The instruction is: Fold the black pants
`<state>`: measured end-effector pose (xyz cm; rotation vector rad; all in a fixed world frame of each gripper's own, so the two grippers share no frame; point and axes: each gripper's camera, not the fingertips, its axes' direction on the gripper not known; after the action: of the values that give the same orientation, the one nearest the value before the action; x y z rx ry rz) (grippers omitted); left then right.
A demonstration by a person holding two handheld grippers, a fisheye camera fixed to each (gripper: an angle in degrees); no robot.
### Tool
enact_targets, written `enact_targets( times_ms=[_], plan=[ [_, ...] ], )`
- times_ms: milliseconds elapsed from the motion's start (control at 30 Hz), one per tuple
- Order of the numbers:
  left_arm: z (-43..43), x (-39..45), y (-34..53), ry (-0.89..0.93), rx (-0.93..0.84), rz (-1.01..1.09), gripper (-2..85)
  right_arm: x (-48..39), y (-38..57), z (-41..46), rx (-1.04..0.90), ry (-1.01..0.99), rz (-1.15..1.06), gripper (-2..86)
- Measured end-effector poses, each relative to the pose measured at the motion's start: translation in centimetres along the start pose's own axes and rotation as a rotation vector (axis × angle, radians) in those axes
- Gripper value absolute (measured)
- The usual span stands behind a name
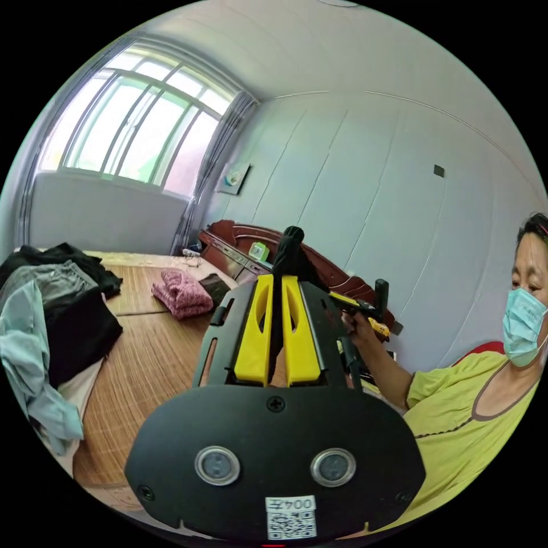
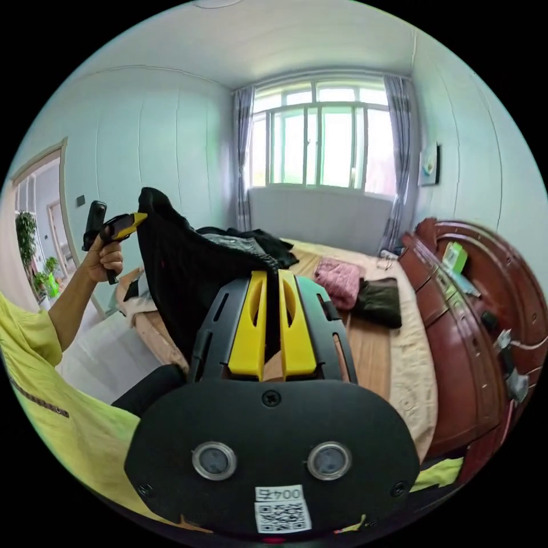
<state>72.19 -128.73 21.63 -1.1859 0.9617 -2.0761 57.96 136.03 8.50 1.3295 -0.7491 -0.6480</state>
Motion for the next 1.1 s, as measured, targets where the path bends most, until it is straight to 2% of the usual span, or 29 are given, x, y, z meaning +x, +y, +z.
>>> enact_targets(
  times_ms=[233,367,533,733,900,1100],
  plan=[
    [0.6,1.8,-3.1,-0.051,0.024,0.056,2.4,-3.4,-5.6,-7.4,0.104,0.121,-0.123,4.4],
    [-0.1,0.4,-2.9,-0.106,0.030,0.008,2.4,-5.2,-6.3,-8.4,0.105,0.083,-0.143,4.4],
    [-4.1,-2.1,-4.0,-0.231,0.107,-0.045,2.3,-8.8,-7.1,-7.1,0.045,-0.144,-0.164,4.6],
    [-7.0,-3.8,-10.4,-0.422,0.164,0.048,2.3,-13.5,-7.3,-3.1,0.000,-0.477,-0.181,4.5],
    [1.0,-7.9,-15.2,-0.469,0.053,0.109,2.3,-12.3,-5.2,2.7,-0.068,-0.505,-0.116,4.4],
    [22.5,-15.0,-15.5,-0.414,-0.190,0.120,2.4,-1.3,1.7,9.7,-0.161,-0.457,0.173,4.4]
  ],
)
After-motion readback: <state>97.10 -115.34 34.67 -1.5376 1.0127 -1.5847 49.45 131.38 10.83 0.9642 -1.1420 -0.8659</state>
